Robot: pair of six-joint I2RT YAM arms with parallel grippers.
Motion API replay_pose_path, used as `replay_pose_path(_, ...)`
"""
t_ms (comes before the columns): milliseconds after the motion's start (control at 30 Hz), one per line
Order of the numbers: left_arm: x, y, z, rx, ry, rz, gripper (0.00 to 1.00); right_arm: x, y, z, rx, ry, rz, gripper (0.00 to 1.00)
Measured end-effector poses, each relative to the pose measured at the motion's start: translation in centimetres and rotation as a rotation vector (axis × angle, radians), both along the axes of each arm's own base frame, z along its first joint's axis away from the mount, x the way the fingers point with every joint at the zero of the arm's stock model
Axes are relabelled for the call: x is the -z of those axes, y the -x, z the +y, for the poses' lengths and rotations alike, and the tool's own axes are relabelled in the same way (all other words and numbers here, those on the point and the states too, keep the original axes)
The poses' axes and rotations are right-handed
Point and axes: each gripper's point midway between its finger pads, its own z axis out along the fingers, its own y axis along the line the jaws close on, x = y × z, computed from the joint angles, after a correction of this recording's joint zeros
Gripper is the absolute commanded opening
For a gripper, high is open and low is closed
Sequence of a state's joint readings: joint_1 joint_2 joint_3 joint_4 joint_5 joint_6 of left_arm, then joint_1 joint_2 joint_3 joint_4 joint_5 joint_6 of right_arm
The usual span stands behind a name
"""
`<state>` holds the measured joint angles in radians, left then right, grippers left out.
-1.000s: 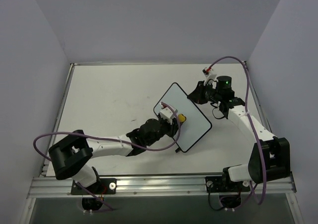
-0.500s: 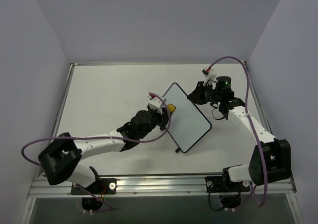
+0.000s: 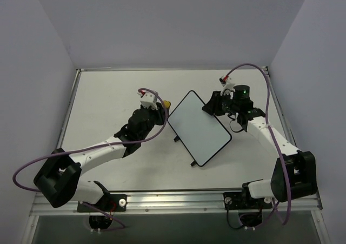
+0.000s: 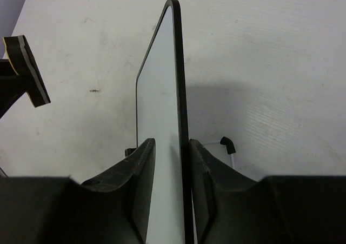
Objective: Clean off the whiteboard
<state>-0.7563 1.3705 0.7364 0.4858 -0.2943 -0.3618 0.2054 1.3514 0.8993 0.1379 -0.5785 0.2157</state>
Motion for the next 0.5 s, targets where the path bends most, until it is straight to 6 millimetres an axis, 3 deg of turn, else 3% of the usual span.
replay_pose_path(233, 1.1, -1.4, 2.6, -0.109, 0.003, 0.052, 0.02, 0.6, 0.2, -0.4, 0.022, 0.018, 0.020, 0.48)
replay_pose_path(500, 2.1, -2.2, 4.7, -0.181, 0.004, 0.086, 0.02, 0.7, 0.6, -0.7, 0.038, 0.035, 0.031, 0.59)
